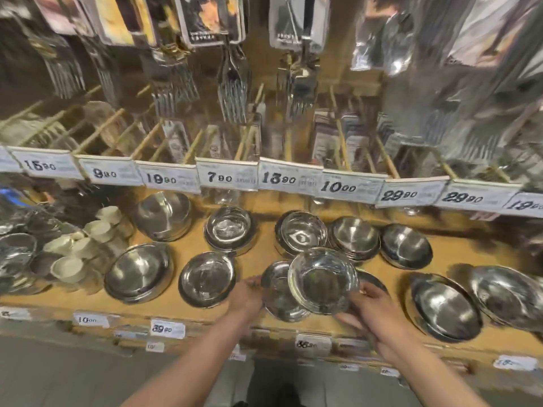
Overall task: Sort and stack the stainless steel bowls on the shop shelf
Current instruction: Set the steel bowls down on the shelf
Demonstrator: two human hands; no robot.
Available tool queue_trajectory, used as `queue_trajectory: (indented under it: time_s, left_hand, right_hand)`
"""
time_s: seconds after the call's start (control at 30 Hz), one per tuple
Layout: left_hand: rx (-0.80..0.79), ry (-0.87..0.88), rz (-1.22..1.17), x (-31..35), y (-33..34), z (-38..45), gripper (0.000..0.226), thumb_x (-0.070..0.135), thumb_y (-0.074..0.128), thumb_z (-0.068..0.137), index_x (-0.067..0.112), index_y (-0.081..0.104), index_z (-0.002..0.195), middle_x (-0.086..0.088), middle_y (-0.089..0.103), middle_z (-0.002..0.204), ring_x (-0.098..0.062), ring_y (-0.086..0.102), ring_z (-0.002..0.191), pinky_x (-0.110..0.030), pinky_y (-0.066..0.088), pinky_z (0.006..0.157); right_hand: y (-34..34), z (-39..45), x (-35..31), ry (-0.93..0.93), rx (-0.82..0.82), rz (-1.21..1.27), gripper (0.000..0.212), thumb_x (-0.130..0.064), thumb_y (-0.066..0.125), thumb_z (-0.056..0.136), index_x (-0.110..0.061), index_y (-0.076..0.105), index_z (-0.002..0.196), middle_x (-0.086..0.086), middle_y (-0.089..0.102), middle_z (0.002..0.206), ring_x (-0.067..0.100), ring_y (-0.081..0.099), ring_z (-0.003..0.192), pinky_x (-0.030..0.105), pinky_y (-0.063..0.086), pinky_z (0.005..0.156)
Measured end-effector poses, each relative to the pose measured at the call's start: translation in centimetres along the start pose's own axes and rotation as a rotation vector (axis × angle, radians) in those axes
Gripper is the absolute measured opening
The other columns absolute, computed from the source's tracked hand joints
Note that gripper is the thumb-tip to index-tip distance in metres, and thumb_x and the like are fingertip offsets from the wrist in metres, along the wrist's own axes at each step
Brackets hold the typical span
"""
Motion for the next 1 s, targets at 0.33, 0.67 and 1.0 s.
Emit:
queue_trajectory:
  time_s: [0.33,0.67,1.0]
  left_hand:
    - [-0.059,-0.012,0.084,-1.4,0.2,2.1,0.018,0.016,0.06,0.098,0.012,0.07,0.112,-0.016,0.075,0.106,-0.036,0.071,0.099,-0.05,0.057,0.09]
    - [-0.107,0.199,0.341,1.8,-0.8,0.7,0.045,0.044,0.047,0.102,0.018,0.056,0.139,-0.006,0.066,0.131,-0.023,0.065,0.109,-0.037,0.051,0.099]
    - [-0.009,0.367,0.549,3.9,-0.5,0.7,0.038,0.012,0.064,0.093,0.01,0.059,0.13,-0.008,0.071,0.108,-0.023,0.068,0.09,-0.028,0.056,0.066]
  right_hand:
    - [3.7,1.4,2.7,0.076,0.067,-0.026,0.013,-0.004,0.058,0.099,-0.004,0.067,0.109,0.01,0.079,0.096,0.02,0.078,0.085,0.024,0.061,0.059]
    - [6.1,2.7,4.5,0.01,0.163,-0.16,0.01,-0.012,0.059,0.101,-0.009,0.057,0.11,0.014,0.069,0.111,0.029,0.072,0.099,0.03,0.063,0.063]
    - [6.1,2.5,2.7,-0.252,0.308,-0.802,0.022,-0.031,0.065,0.097,-0.011,0.073,0.095,-0.001,0.066,0.079,0.016,0.059,0.07,0.027,0.042,0.067]
Point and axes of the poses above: each hand's wrist, its own z-axis towards the middle knuckle, its own y-axis out of the palm, x = y × z, the point moved 9 cm from there along z, towards the middle knuckle
